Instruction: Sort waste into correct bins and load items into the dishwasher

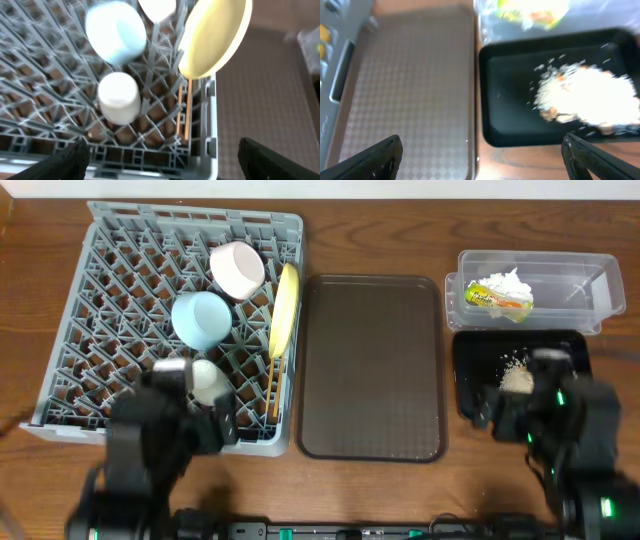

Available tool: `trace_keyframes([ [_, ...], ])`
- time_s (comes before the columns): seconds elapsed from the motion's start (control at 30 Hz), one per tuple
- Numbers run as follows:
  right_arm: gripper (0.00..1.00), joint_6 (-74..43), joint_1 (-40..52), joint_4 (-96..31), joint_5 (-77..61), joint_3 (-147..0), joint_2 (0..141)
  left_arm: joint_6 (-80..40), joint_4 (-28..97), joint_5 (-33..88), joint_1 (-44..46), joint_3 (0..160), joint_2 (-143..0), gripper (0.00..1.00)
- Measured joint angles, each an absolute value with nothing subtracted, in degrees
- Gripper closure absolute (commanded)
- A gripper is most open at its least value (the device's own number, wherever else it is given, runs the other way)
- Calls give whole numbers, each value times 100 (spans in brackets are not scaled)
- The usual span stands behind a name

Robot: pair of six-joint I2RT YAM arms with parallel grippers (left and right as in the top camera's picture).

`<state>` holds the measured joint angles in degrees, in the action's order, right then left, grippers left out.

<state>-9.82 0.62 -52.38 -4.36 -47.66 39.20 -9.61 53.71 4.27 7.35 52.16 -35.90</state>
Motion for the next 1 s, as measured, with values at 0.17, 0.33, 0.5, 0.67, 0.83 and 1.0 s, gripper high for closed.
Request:
trace_keyframes([
  [0.17,1,-982,62,-5271,-292,-4587,2963,-956,5354,364,735,4899,-2567,4],
  [0.33,1,-982,62,-5365,-250,-4571,2668,-921,5356,340,735,4899,-2231,4],
  [0.5,1,-982,62,-5533,-248,-4556,2672,-919,5358,303,735,4897,-2237,4],
  [0.67,1,-982,62,-5793,-246,-4554,2672,-917,5365,298,735,4897,-2237,4],
  [0.83,1,-982,62,-6047,-231,-4545,2670,-917,5369,298,735,4897,-2237,3],
  [1.0,1,-937,115,-6101,-132,-4512,2523,-919,5371,298,735,4897,-2237,3],
])
